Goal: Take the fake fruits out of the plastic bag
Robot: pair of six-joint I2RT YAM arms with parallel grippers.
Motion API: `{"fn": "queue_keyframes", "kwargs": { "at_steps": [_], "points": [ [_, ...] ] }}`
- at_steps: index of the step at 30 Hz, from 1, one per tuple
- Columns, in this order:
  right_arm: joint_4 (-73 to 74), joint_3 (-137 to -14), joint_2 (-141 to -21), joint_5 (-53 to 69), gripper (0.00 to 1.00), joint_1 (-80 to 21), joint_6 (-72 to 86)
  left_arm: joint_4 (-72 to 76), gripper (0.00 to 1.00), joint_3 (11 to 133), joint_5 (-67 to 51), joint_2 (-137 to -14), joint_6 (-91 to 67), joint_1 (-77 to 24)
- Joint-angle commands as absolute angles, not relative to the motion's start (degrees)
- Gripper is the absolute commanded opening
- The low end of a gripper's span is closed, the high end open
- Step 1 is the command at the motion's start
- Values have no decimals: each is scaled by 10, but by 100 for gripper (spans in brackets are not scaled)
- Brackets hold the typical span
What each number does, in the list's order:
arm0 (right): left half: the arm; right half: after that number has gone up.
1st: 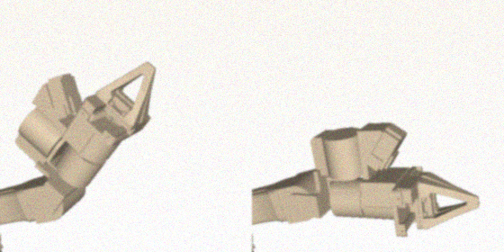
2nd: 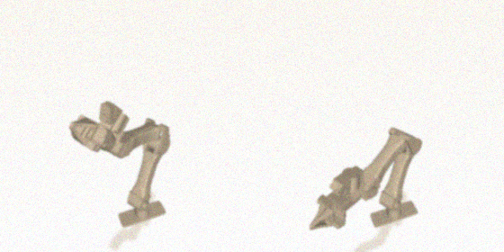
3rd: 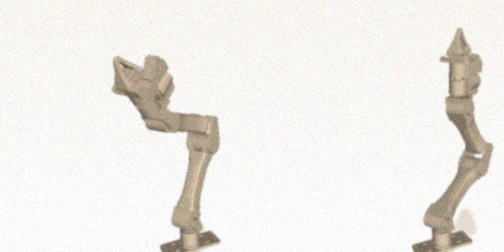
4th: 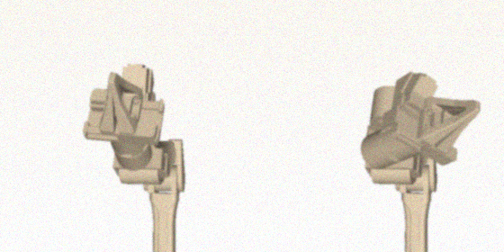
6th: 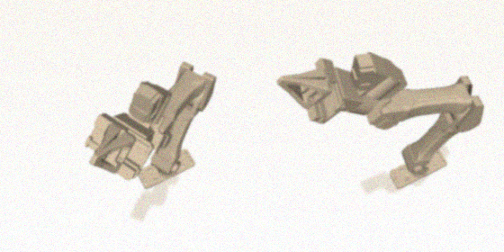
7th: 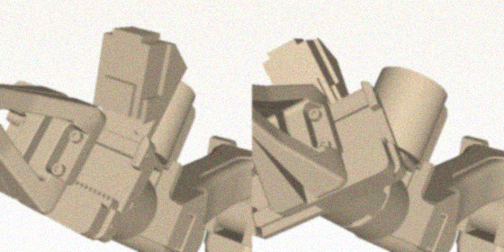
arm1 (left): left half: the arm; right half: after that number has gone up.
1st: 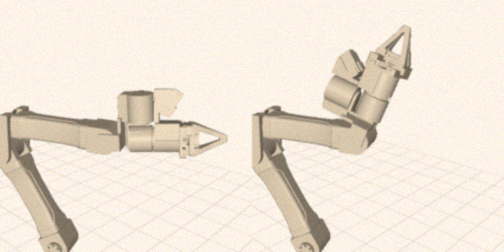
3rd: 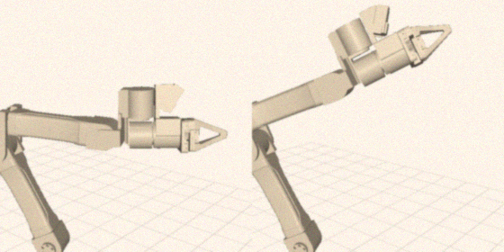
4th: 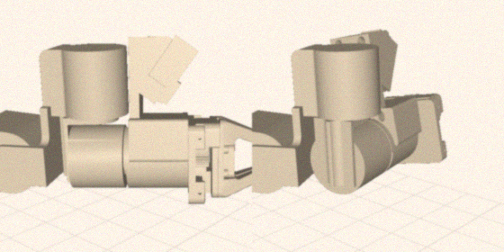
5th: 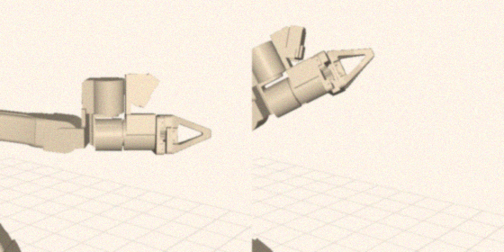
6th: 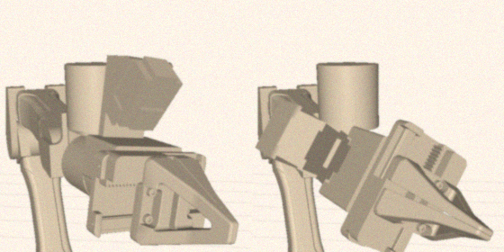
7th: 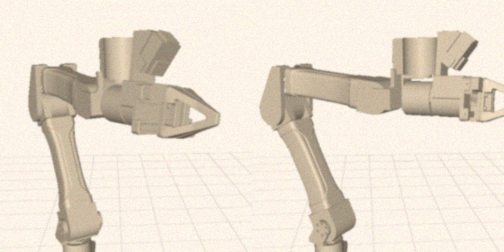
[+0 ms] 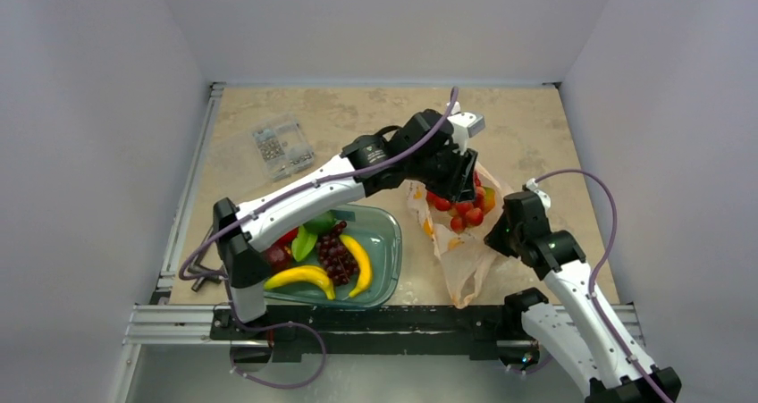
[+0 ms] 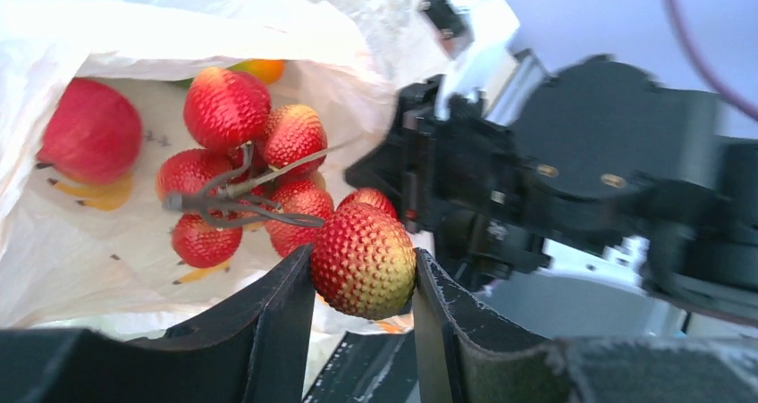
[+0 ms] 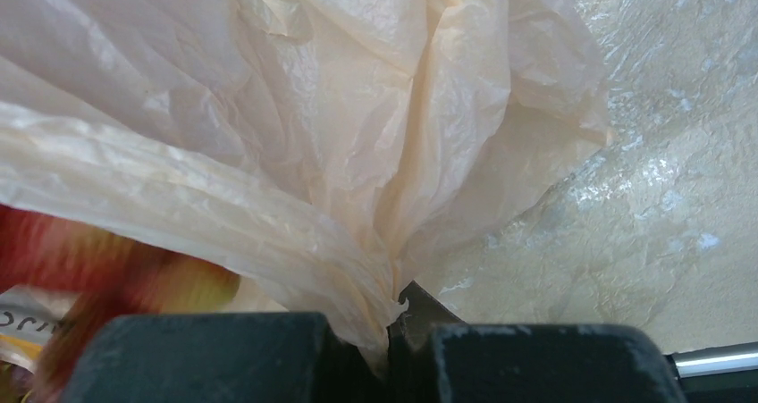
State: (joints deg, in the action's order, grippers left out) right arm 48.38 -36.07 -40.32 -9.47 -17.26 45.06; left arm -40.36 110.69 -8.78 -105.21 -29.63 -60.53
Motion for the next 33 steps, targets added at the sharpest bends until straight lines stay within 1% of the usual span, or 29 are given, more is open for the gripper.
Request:
{"fn": "queue_keyframes", "kwargs": {
  "at_steps": [1,6,11,18,22,28,33],
  "points": [
    [467,-357,-391,-109,0,-175,465,-347,0,1121,-166,-977,-328,-608],
    [468,-356,-392,-110,0,-174,466,-350,0,1098,-177,-915,-328,-607],
    [471,-354,-391,-112,0,-175,465,-396,0,1054,-148,-839,-304,-607],
    [468,-354,-381,-110,0,-175,465,-468,0,906,-27,-683,-278,-602],
    [466,-351,-374,-111,0,-175,462,-480,0,802,50,-610,-292,-595],
    [464,-351,-375,-109,0,-175,461,-463,0,692,102,-584,-335,-592],
    [468,-351,-374,-106,0,-175,458,-439,0,651,110,-613,-361,-585]
  ]
}}
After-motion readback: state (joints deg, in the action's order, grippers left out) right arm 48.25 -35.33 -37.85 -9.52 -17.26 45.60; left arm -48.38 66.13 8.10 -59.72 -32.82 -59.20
